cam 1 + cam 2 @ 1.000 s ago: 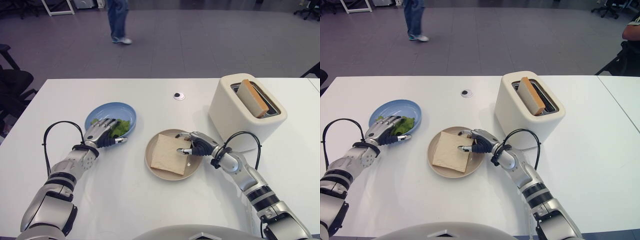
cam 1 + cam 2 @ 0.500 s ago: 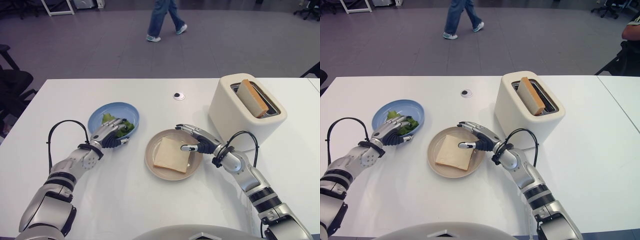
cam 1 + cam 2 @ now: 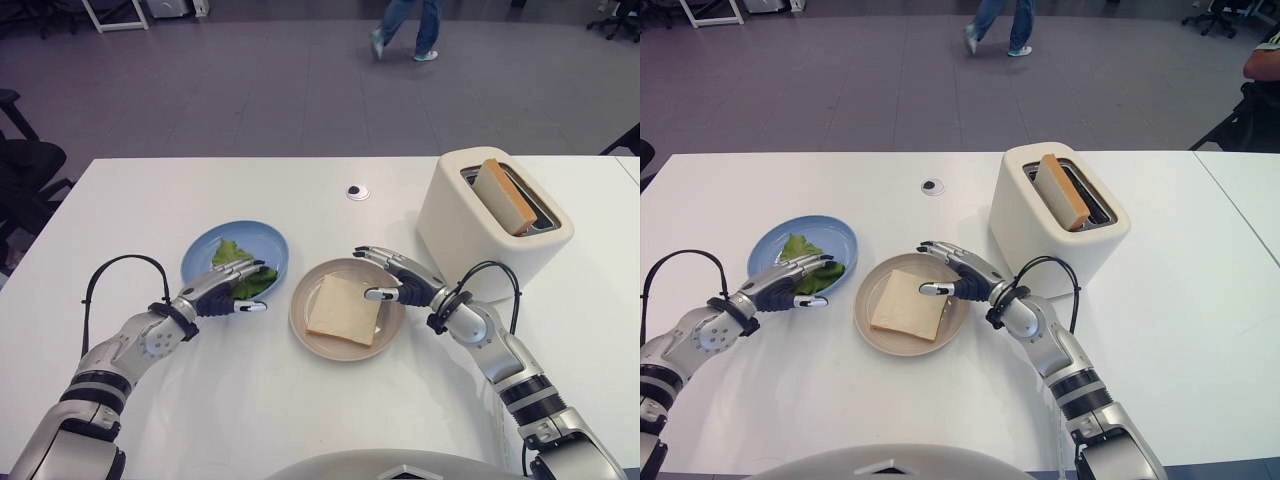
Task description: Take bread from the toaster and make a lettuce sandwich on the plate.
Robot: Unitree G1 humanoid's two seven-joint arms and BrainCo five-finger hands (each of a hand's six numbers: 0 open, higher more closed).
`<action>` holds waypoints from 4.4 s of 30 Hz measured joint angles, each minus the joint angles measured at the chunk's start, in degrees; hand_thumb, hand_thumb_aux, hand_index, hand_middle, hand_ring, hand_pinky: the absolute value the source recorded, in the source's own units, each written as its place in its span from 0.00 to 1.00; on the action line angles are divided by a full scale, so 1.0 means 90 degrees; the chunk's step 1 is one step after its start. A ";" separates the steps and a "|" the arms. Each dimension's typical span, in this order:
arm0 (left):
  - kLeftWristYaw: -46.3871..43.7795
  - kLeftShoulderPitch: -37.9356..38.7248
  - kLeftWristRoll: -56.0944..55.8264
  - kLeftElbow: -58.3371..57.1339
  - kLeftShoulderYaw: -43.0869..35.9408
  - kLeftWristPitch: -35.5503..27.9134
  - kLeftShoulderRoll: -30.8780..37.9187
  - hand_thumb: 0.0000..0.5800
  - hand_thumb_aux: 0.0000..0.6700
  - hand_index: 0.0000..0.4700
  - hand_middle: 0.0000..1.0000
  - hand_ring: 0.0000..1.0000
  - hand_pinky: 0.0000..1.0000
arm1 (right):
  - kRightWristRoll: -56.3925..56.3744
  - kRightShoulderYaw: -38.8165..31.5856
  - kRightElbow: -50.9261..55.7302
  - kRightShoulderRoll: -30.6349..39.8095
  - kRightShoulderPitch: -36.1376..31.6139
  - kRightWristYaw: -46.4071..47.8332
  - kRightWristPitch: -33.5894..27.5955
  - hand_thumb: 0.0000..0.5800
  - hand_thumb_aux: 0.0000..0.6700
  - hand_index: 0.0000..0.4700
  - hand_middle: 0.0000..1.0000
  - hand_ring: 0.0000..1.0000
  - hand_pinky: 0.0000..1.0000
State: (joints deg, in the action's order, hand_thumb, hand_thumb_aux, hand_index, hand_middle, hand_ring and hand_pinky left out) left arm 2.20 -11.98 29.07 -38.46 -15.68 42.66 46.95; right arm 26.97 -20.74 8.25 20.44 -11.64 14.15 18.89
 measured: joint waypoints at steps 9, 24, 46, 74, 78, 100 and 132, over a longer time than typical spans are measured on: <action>0.0651 -0.0040 -0.0378 0.0544 0.1048 0.0079 0.0004 0.00 0.00 0.00 0.00 0.00 0.00 | -0.0003 0.0049 0.0000 0.0003 0.0000 0.0006 0.0008 0.00 0.00 0.00 0.00 0.00 0.00; 0.1620 -0.0586 0.1300 -0.0031 0.0597 -0.1286 -0.0177 0.25 0.13 0.13 0.00 0.00 0.00 | -0.0018 0.0086 0.0012 -0.0005 -0.0002 0.0010 0.0040 0.00 0.00 0.00 0.00 0.00 0.00; 0.1823 -0.1119 0.1103 -0.1035 -0.0120 -0.0338 -0.0430 1.00 1.00 1.00 0.00 0.00 0.00 | -0.0021 0.0090 0.0007 -0.0011 0.0009 0.0003 0.0043 0.00 0.00 0.00 0.00 0.00 0.00; 0.0096 -0.0426 -0.0359 0.1426 0.0062 0.0948 -0.1593 1.00 1.00 1.00 0.00 0.00 0.00 | -0.1211 0.1140 -0.1914 -0.0025 0.0228 0.0055 -0.0160 0.00 0.00 0.00 0.00 0.00 0.00; -0.0168 -0.0392 -0.0347 0.1545 -0.0163 0.0957 -0.1943 1.00 1.00 1.00 0.00 0.00 0.00 | -0.1247 0.1209 -0.1920 -0.0017 0.0230 0.0062 -0.0179 0.00 0.00 0.00 0.00 0.00 0.00; -0.0024 -0.0657 0.1154 0.1183 -0.0707 -0.0013 -0.2567 1.00 1.00 1.00 0.00 0.00 0.00 | -0.1249 0.1239 -0.1928 -0.0036 0.0299 0.0088 -0.0180 0.00 0.00 0.00 0.00 0.00 0.00; 0.0345 -0.0833 0.0216 0.1477 -0.0483 -0.0096 -0.2531 0.00 0.00 0.00 0.00 0.00 0.00 | -0.1248 0.1363 -0.2088 -0.0043 0.0304 -0.0045 -0.0076 0.00 0.00 0.00 0.00 0.00 0.00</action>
State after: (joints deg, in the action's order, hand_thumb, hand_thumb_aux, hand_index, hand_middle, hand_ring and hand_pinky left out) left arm 5.30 -19.47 31.02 -25.16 -20.02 41.79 24.17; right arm 15.74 -8.47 -10.54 20.05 -8.90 13.74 18.21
